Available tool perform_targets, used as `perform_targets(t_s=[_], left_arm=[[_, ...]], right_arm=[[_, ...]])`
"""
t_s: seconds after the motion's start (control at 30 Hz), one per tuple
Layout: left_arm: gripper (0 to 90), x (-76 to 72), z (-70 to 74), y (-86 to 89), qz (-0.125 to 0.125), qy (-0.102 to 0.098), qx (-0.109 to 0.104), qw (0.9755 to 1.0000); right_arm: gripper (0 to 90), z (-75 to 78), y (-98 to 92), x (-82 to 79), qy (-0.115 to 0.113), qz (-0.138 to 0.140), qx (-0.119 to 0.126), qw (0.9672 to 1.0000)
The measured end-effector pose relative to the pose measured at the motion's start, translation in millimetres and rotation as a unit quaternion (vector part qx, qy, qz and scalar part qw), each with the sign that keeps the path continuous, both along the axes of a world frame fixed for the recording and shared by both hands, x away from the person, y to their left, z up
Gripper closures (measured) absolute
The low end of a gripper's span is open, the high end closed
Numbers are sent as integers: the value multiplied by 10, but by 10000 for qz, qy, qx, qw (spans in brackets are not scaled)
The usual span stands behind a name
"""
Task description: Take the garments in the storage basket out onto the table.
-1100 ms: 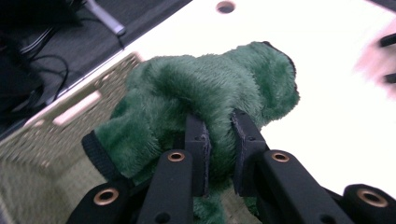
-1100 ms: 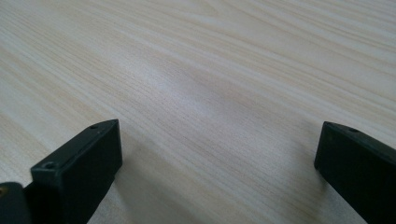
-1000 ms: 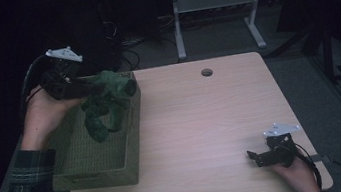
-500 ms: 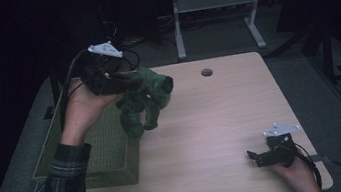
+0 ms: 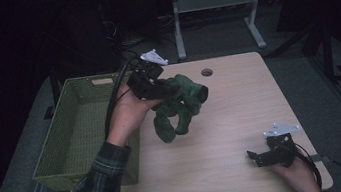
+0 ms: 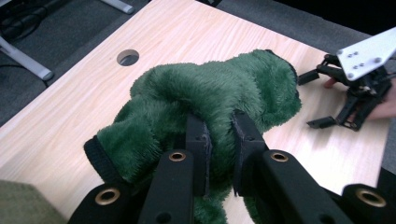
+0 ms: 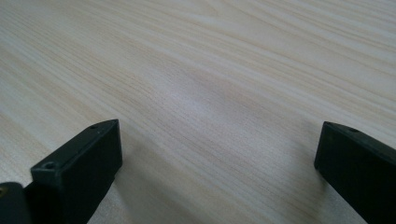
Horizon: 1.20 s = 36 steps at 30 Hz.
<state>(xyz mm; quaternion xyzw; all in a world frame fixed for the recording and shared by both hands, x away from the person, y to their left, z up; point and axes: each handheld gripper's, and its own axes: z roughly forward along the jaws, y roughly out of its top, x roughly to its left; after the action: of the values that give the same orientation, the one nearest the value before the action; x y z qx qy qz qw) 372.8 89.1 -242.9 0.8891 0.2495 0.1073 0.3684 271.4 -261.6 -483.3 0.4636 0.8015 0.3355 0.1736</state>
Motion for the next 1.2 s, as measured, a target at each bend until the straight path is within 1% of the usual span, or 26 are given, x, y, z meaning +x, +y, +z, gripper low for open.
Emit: perform_targets(t_s=[0.17,0.27,0.3,0.37,0.47,0.63,0.7,0.77,0.8,0.83,0.87,0.9,0.93,0.97,1.0,1.1,1.17,1.2], left_arm=[[795,39,-260,-230,1,112,9,9999],[795,76,-452,-343,-16,244,-9,9997],[795,91,-537,-384,-9,292,-3,9996],[795,112,-641,-424,-26,390,-7,9992],[795,146,-872,-510,-22,578,-69,9983],[793,188,-1191,-600,-77,848,17,9964],[791,200,-1313,-627,-108,922,94,9956],[789,207,-1422,-647,-110,992,110,9949],[786,208,-1471,-659,-117,989,133,9949],[780,208,-1511,-665,-140,1002,167,9947],[772,204,-1549,-673,-112,1016,143,9947],[752,205,-1575,-673,-144,1018,194,9945],[726,200,-1593,-672,-138,998,191,9947],[689,194,-1598,-666,-135,994,182,9948],[631,185,-1595,-662,-136,976,207,9949],[461,134,-1541,-634,-153,849,336,9957],[387,87,-1502,-598,-128,767,321,9965],[366,62,-1480,-572,-133,720,333,9968]], right_arm=[[5,0,0,0,1,-2,1,10000],[5,0,1,-1,3,-5,2,10000],[5,0,1,-1,6,-5,3,10000],[5,-1,0,0,-3,-1,-2,10000],[5,-1,-1,1,-9,2,-3,10000],[5,-2,-2,1,-11,9,-15,10000],[5,-2,-2,1,-11,9,-13,10000],[5,-1,-1,0,-2,4,-9,10000],[5,-1,-2,1,-10,11,-15,10000],[5,-2,-2,1,-12,10,-15,10000],[5,-1,-2,1,-6,12,-7,10000],[5,-1,-2,1,-9,11,-11,10000],[5,-1,-1,1,-7,7,-8,10000],[5,-1,-1,1,-10,6,-7,10000],[5,-1,-1,1,-6,7,-7,10000],[5,-2,-2,1,-11,11,-13,10000],[5,-2,-2,1,-11,10,-13,10000],[5,-1,-2,1,-8,11,-14,10000]])
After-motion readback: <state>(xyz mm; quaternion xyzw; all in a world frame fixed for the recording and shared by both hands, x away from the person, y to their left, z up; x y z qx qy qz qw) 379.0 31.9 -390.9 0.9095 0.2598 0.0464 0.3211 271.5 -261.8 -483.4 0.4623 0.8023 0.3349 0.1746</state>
